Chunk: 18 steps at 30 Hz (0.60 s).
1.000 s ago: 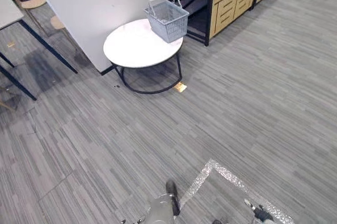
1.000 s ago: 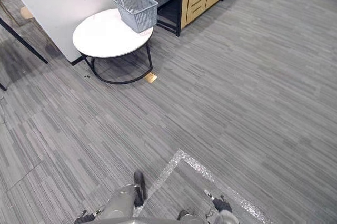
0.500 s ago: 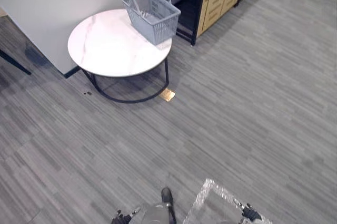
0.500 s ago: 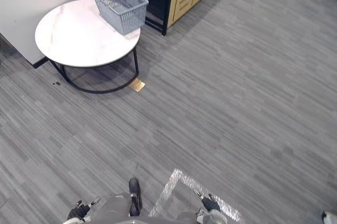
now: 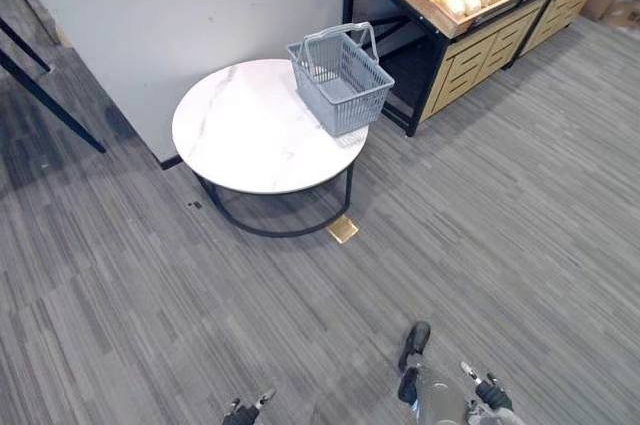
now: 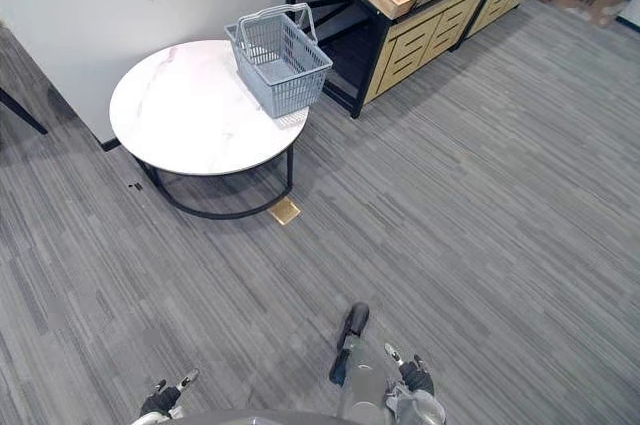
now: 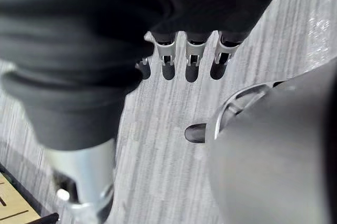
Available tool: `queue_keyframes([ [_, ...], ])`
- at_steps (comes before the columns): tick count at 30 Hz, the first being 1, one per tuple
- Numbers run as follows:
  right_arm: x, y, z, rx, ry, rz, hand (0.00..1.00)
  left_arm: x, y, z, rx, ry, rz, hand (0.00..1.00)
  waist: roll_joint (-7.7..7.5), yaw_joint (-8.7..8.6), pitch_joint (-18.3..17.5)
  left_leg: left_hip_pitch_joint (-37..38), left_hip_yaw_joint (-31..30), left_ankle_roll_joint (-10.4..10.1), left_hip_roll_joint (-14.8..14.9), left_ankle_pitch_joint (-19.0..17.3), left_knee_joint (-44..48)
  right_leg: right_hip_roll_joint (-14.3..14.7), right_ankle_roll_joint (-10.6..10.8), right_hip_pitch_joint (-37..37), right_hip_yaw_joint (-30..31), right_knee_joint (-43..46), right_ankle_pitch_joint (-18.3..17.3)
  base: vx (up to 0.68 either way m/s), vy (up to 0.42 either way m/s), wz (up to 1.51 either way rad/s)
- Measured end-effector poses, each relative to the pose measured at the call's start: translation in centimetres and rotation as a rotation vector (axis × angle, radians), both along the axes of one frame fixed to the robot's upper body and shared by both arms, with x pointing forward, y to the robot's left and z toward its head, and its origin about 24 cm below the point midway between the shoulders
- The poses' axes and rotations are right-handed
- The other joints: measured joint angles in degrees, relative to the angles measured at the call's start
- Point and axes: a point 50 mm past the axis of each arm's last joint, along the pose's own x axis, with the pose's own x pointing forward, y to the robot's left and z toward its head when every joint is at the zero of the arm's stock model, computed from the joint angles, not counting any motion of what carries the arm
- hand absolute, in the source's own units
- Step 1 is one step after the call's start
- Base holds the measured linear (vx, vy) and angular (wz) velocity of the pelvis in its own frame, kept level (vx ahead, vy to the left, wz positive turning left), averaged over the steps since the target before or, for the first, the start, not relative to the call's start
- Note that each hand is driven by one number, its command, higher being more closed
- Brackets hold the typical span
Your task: Pick vegetable in the basket
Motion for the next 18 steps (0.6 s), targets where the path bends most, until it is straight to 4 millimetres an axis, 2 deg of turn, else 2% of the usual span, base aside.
queue_keyframes([
  [1,0.2,-0.3,0.1,-0.007,-0.007,0.002,0.0,-0.2,-0.3,-0.1,-0.012,0.01,0.001,0.0,1.0,0.2,-0.57,0.35,0.1,-0.51,1.45,0.32,0.63,0.61,-0.51,-0.87,0.27,2.93,0.81,0.69,-0.468,0.11],
  [3,0.3,-0.9,0.2,-0.016,-0.01,0.004,0.0,-0.5,-1.3,-0.4,-0.043,0.02,0.012,0.0,3.11,0.29,-1.7,-1.45,0.24,-2.79,4.47,3.41,5.52,2.59,-3.05,-2.51,0.24,8.12,-1.86,0.66,-0.508,-0.17],
  [4,0.3,-1.2,0.2,-0.024,0.0,0.018,0.0,-0.5,-1.7,-0.5,-0.054,0.02,0.014,0.0,4.29,0.48,-2.48,-4.67,-0.59,-3.54,6.25,7.37,12.91,4.4,-4.54,-1.79,-0.13,8.96,-4.21,0.8,-0.627,-0.26],
  [5,0.3,-1.4,0.2,-0.026,0.007,0.03,0.0,-0.6,-1.5,-0.5,-0.054,0.019,0.02,0.0,4.99,0.23,-2.53,-9.69,-3.26,-3.05,7.81,13.92,24.02,5.55,-4.48,0.73,-0.84,8.75,-6.28,0.82,-0.564,-0.21],
  [6,0.3,-1.4,0.2,-0.029,0.01,0.041,0.0,-0.5,-1.5,-0.5,-0.055,0.019,0.02,0.0,5.36,-0.08,-2.48,-12.47,-4.69,-2.91,8.59,18.98,30.03,6.2,-4.71,2.57,-1.22,8.13,-6.95,0.79,-0.384,-0.09],
  [7,0.1,-1.3,0.1,-0.035,0.026,0.073,0.0,-0.3,-1.5,-0.4,-0.055,0.011,0.02,0.0,4.88,0.09,-1.91,-17.85,-6.02,-4.13,10.08,23.31,42.45,7.51,-5.16,6.86,-1.36,5.82,-8.21,0.72,-0.245,-0.09],
  [8,-0.1,-1.3,0.0,-0.036,0.041,0.082,0.0,0.1,-1.4,-0.3,-0.052,-0.001,0.024,0.0,5.08,0.57,-1.55,-21.88,-4.11,-3.86,12.07,21.46,52.73,8.8,-5.44,12.04,-1.28,3.07,-8.49,0.68,-0.223,-0.12],
  [9,-0.1,-1.1,-0.1,-0.035,0.046,0.084,0.0,0.2,-1.3,-0.3,-0.052,-0.007,0.031,0.0,4.87,0.59,-1.41,-23.63,-2.86,-3.62,12.46,19.71,55.88,9.19,-5.45,14.74,-1.16,1.58,-8.5,0.62,-0.206,-0.06],
  [10,-0.1,-0.7,-0.1,-0.028,0.047,0.087,0.0,0.6,-1.0,-0.1,-0.045,-0.028,0.049,0.0,4.14,0.94,-1.03,-27.19,-0.2,-2.61,12.5,16.11,59.39,9.37,-5.3,19.89,-0.99,-1.58,-9.19,0.57,-0.18,0.04],
  [11,0.0,-0.4,-0.2,-0.02,0.046,0.09,0.0,1.1,-0.6,0.2,-0.034,-0.053,0.052,0.0,3.45,1.13,-1.04,-31.32,1.9,-2.71,12.21,13.34,60.13,9.28,-4.28,23.45,-0.85,-4.1,-10.67,0.61,-0.144,0.03],
  [13,0.5,-0.2,-0.1,-0.013,0.036,0.092,0.0,1.6,-0.6,0.4,-0.031,-0.078,0.051,0.0,3.37,2.11,-0.98,-36.65,4.22,-2.93,11.72,10.5,56.58,9.21,-3.71,25.86,-0.67,-5.48,-11.38,0.44,-0.013,-0.13],
  [14,0.7,0.0,-0.1,-0.01,0.031,0.091,0.0,1.8,-0.4,0.5,-0.024,-0.088,0.049,0.0,3.18,2.72,-0.88,-39.71,6.44,-2.56,10.67,9.21,49.9,8.69,-2.58,27.65,-0.73,-6.71,-11.81,0.42,0.113,-0.1],
  [15,0.6,0.0,-0.1,-0.008,0.032,0.087,0.0,1.8,-0.4,0.5,-0.019,-0.09,0.047,0.0,2.99,2.79,-0.87,-40.85,8.93,-2.23,8.33,9.61,39.21,7.56,-1.03,29.16,-1.35,-7.38,-12.53,0.43,0.144,0.04],
  [16,0.5,0.0,-0.1,-0.009,0.033,0.084,0.0,1.8,-0.5,0.5,-0.02,-0.089,0.041,0.0,2.96,2.81,-0.88,-40.93,10.22,-1.78,6.77,10.7,32.77,6.91,-0.09,30.1,-1.83,-7.65,-13.14,0.55,0.266,0.27],
  [17,-0.2,-0.4,-0.2,-0.016,0.046,0.075,0.0,1.5,-0.9,0.4,-0.026,-0.078,0.032,0.0,3.55,2.85,-1.2,-40.29,11.57,-0.81,3.38,16.41,18.4,6.49,1.68,31.92,-2.45,-8.22,-14.3,0.58,0.273,0.25],
  [18,-0.4,0.0,-0.3,-0.009,0.055,0.076,0.0,1.3,-0.4,0.4,-0.015,-0.071,0.038,0.0,2.27,3.69,-1.43,-38.31,11.54,4.06,0.21,21.45,14.55,4.93,2.03,33.89,-1.84,-8.97,-15.33,0.49,0.229,0.34],
])
